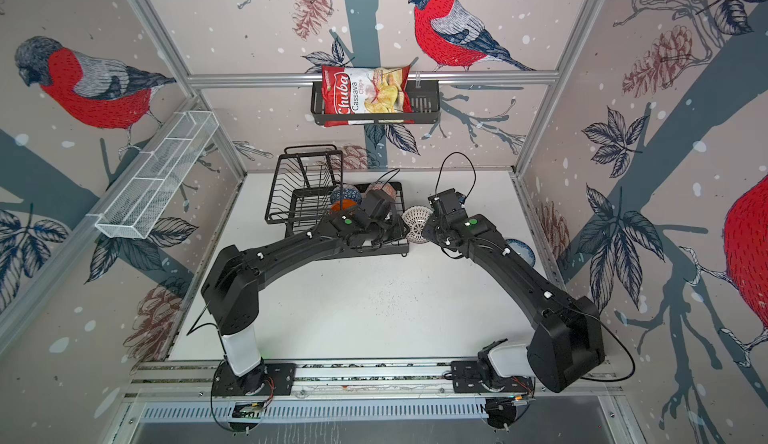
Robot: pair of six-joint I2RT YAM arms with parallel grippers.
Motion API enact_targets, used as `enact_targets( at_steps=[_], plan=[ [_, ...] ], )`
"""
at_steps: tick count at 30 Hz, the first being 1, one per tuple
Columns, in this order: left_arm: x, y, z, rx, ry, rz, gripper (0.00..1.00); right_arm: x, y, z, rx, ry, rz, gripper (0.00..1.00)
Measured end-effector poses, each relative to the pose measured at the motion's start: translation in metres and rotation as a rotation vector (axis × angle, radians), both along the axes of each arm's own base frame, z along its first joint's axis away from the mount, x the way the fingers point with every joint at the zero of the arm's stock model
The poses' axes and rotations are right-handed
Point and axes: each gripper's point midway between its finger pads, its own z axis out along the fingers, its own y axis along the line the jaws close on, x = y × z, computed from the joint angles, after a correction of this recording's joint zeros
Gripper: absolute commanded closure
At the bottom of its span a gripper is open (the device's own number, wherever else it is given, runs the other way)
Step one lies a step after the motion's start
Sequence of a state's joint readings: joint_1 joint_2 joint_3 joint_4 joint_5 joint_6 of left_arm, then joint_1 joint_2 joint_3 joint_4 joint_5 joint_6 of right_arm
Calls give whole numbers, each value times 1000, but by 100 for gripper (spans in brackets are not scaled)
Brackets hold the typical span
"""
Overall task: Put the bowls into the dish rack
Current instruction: 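Lift the starburst bowl with the right gripper and tilt it upright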
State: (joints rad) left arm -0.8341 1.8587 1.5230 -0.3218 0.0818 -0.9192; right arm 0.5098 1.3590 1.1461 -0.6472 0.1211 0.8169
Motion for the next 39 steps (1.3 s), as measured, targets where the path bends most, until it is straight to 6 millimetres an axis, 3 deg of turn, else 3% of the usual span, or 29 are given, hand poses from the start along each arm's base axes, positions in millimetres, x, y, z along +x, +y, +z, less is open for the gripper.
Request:
enact_targets(
  at_steps=[2,3,10,21,29,35,38,39],
  plan=[
    [1,-2,-2,-7,10,4,98,-2,3,-1,7,1,2,99],
    [3,-2,-3,-7,14,19,100,-5,6,-3,10,12,6,99],
    [3,2,-9,32,21,8,100,-9,13,-6,-4,6,-5,94],
    [-2,9,-3,26,9,16,100,-7,22,-2,41,-6,-5,69],
    [-2,30,-1,47,-49,75,100,-5,25,4,67,-16,-14,55],
    [8,32,8,48,-123,97,100,0,26,19,86,-44,-22,27],
    [13,32,13,54,-168,95,100,4,25,32,102,-67,-30,1],
    [16,33,15,54,-183,104,100,5,24,37,107,-75,-34,0]
  ],
)
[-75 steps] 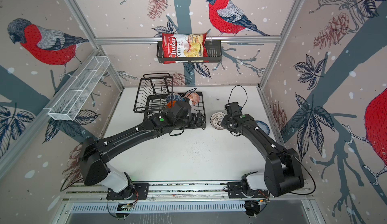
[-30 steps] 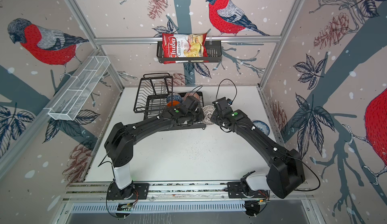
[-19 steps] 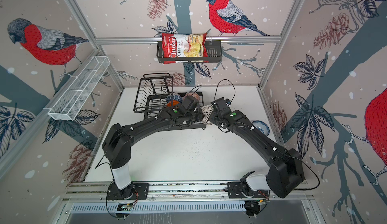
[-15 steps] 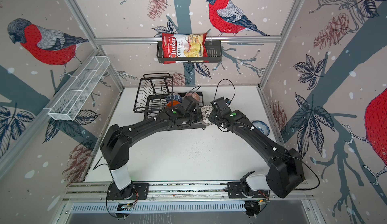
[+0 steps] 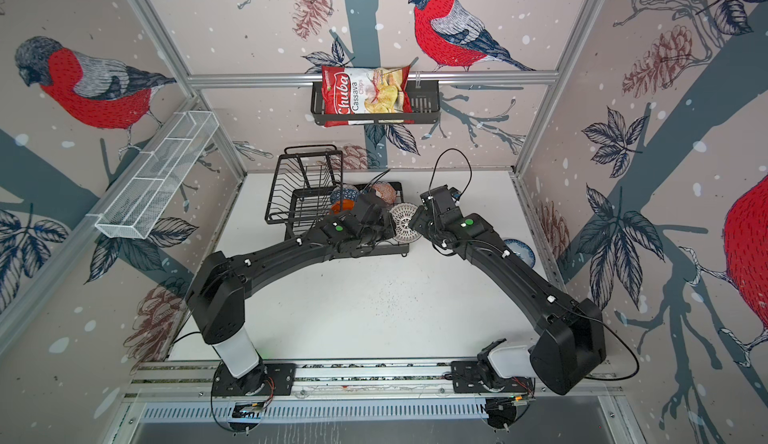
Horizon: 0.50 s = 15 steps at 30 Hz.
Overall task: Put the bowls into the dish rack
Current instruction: 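Lift the starburst bowl with the right gripper and tilt it upright, then carry the starburst bowl over the rack with the right gripper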
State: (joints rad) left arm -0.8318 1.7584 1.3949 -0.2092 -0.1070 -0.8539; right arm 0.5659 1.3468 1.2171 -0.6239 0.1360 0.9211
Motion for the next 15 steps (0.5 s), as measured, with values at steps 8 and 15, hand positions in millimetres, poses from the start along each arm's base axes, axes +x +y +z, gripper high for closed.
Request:
enact_targets(
  at_steps=[8,15],
  plan=[
    [25,2,29,40,-199,22,100,25,-23,52,90,-84,-95,0],
    [51,11,57,87,-390,110,100,40,-32,94,293,-105,-173,1]
  ],
)
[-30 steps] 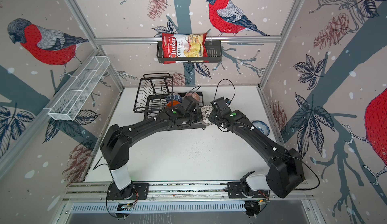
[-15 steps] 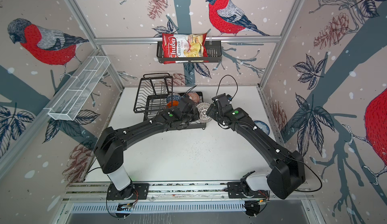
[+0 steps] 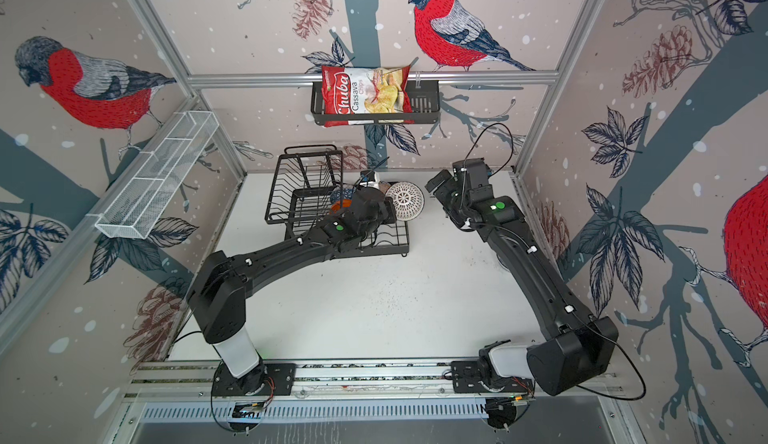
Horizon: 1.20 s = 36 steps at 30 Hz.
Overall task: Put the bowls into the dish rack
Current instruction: 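Carry the starburst bowl over the rack with the right gripper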
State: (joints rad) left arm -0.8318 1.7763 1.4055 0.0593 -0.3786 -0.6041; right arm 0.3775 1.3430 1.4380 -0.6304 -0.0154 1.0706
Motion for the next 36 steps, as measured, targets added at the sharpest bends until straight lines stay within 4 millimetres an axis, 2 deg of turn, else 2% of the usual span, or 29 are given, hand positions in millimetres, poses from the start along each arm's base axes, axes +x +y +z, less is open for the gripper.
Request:
enact_targets(
  at_steps=[5,11,15,20,25,30,33,36],
  plan=[
    [18,8,8,39,-104,91,100,12,14,29,156,-31,-4,0],
    [34,15,19,96,-221,173,100,20,40,35,360,10,-11,1],
    [38,18,27,101,-269,198,100,26,62,39,439,24,2,0],
    [38,20,28,78,-311,212,100,39,72,34,508,51,-22,16],
    [38,20,33,69,-339,211,100,54,79,24,554,86,-48,23],
    [37,20,34,68,-355,209,100,67,91,30,590,81,-26,31],
    [37,20,30,70,-349,205,100,68,99,21,598,111,-23,38],
    [35,21,28,65,-341,204,100,70,106,17,611,132,-18,50]
  ],
)
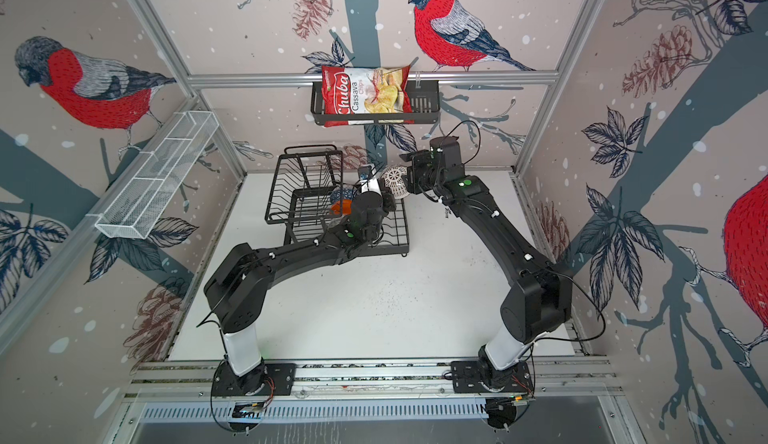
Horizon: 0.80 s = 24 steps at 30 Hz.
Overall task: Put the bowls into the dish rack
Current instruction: 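Carry the starburst bowl over the rack with the right gripper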
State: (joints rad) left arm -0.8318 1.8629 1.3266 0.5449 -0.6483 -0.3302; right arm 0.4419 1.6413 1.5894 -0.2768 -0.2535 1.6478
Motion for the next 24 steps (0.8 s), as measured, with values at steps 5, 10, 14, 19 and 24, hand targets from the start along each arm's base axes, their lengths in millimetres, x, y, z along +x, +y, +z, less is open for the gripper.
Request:
enact_targets(
  at_steps=[5,10,14,19,24],
  plan=[
    [-4,4,2,-12,5,-2,100,0,6,-2,6,4,14,64],
    [-8,5,5,-33,8,-12,100,-1,8,-3,15,7,16,71],
    [-11,8,4,-37,14,-14,100,-4,12,-5,26,19,23,78],
    [-15,11,1,-65,29,-12,100,-8,21,-2,61,31,39,88],
    [-17,13,1,-88,42,-10,100,-10,26,3,93,36,54,95]
  ],
)
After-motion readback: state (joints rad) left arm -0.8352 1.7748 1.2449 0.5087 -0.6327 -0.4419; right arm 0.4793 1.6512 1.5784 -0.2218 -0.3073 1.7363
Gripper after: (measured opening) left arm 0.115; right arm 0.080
